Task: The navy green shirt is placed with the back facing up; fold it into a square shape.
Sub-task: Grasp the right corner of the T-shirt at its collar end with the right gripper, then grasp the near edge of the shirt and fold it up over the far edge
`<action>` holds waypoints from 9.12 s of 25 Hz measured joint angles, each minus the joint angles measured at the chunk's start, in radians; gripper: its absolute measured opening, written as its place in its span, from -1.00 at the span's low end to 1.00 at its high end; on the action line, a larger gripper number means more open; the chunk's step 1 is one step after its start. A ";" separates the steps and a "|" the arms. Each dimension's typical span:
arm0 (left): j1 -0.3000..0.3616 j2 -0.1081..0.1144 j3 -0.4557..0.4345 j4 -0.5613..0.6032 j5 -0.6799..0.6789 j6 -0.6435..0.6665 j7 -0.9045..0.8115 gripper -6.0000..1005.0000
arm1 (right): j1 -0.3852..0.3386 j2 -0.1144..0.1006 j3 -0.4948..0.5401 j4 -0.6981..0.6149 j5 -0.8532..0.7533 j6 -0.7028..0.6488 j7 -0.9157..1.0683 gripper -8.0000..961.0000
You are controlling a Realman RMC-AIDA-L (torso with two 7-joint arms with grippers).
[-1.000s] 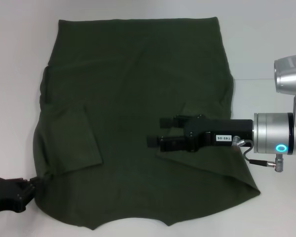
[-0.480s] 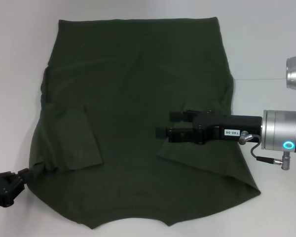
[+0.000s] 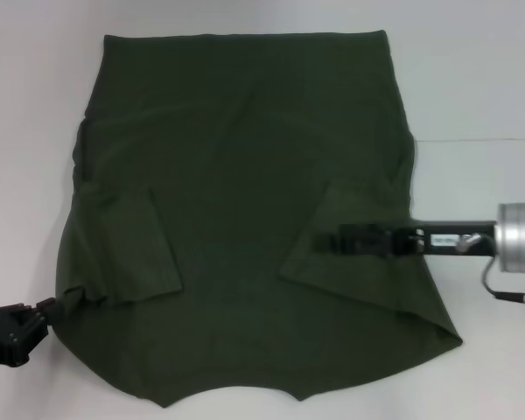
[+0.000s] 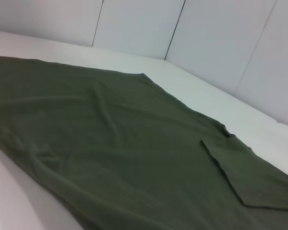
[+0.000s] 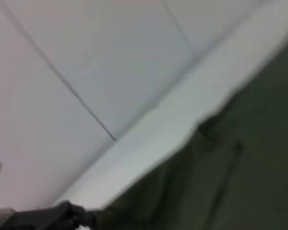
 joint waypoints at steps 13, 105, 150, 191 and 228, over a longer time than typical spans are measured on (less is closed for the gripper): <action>-0.006 -0.005 0.000 -0.003 0.000 -0.001 0.004 -0.90 | -0.164 -0.040 0.028 -0.162 -0.132 0.019 0.343 0.91; -0.024 -0.008 -0.009 -0.023 -0.002 -0.007 0.019 -0.90 | -0.131 -0.010 0.020 -0.065 -0.303 0.033 0.362 -0.91; 0.205 0.011 -0.072 -0.013 -0.043 0.362 -0.113 -0.91 | -0.423 0.012 0.431 -0.079 -0.300 -0.333 -0.022 -0.92; -0.332 0.156 -0.103 -0.194 -0.051 -0.204 -0.224 -0.91 | 0.082 -0.093 0.481 0.027 -0.293 0.139 0.113 -0.93; -0.453 0.031 -0.022 -0.302 -0.063 -0.717 0.005 -0.80 | 0.209 0.037 0.370 0.222 -0.253 0.701 0.003 -0.71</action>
